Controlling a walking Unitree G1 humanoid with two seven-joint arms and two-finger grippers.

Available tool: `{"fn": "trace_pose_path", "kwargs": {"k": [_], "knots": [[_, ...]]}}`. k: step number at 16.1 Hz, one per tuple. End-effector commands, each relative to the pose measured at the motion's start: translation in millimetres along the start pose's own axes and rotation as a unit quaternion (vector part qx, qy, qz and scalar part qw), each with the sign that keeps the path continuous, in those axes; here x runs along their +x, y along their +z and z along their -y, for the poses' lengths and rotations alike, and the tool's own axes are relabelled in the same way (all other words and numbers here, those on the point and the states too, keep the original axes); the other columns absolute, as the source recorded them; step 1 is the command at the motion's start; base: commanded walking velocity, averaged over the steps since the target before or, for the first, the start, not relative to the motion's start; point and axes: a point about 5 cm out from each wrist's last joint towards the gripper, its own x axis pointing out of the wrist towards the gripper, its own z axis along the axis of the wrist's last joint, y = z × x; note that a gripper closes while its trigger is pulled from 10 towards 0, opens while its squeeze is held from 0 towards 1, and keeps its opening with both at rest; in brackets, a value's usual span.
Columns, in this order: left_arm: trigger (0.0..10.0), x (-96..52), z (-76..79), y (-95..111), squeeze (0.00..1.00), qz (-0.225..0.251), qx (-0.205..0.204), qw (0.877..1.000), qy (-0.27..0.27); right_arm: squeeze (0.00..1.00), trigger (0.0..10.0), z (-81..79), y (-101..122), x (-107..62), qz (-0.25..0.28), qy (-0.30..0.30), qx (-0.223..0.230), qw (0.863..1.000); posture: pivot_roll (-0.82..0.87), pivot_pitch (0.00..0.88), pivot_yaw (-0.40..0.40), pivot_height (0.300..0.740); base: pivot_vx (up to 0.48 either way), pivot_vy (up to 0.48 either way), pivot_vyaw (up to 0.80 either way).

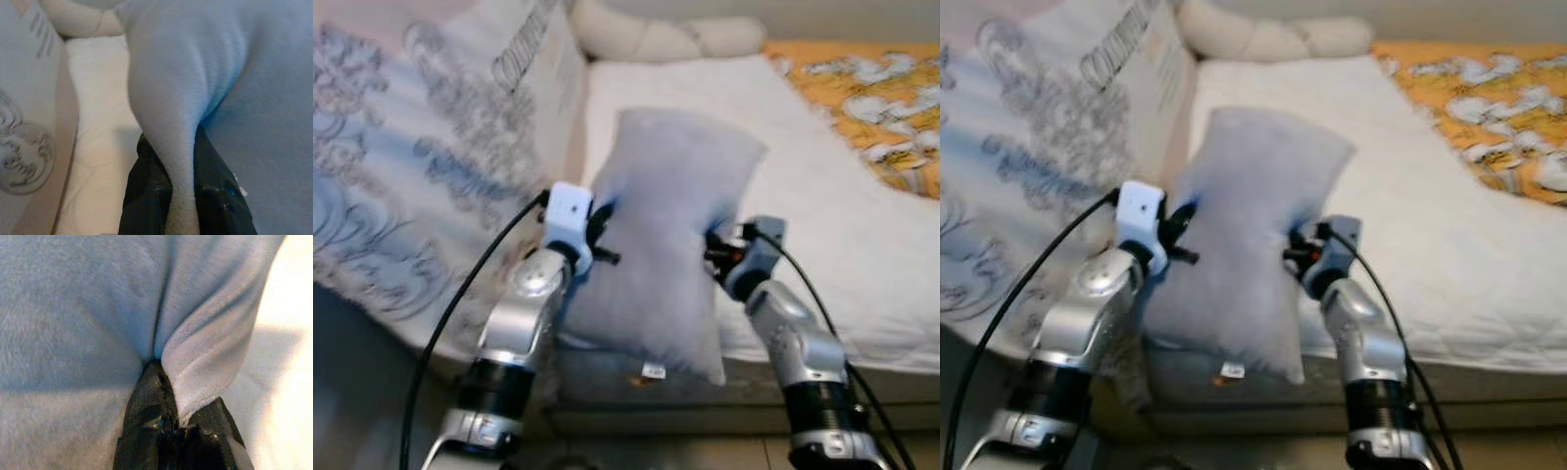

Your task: Clean up the room

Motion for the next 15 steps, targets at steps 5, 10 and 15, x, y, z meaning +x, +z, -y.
{"fn": "trace_pose_path", "kwargs": {"k": [5, 10, 15], "knots": [[10.0, 0.1, -12.5, 12, 0.0, 0.028, 0.004, 0.999, 0.039, 0.0, 10.0, -2.8, 7, 6.0, 0.01, 0.007, -0.018, 1.0, 0.03, 0.0, 0.01, 0.74, 0.301, 0.0, 0.0], [10.0, -3.0, -22.2, 10, 0.0, 0.02, 0.017, 0.998, 0.059, 0.0, 10.0, -3.3, 2, 8.9, -0.003, 0.012, -0.001, 1.0, 0.04, 0.0, 0.01, 0.74, 0.29, 0.0, 0.0], [10.0, 1.4, -24.3, 11, 0.0, 0.018, 0.022, 0.998, 0.056, 0.0, 10.0, 3.1, 3, 10.3, 0.0, 0.001, -0.015, 1.0, 0.03, 0.0, 0.037, 0.74, 0.206, 0.0, 0.0]]}}
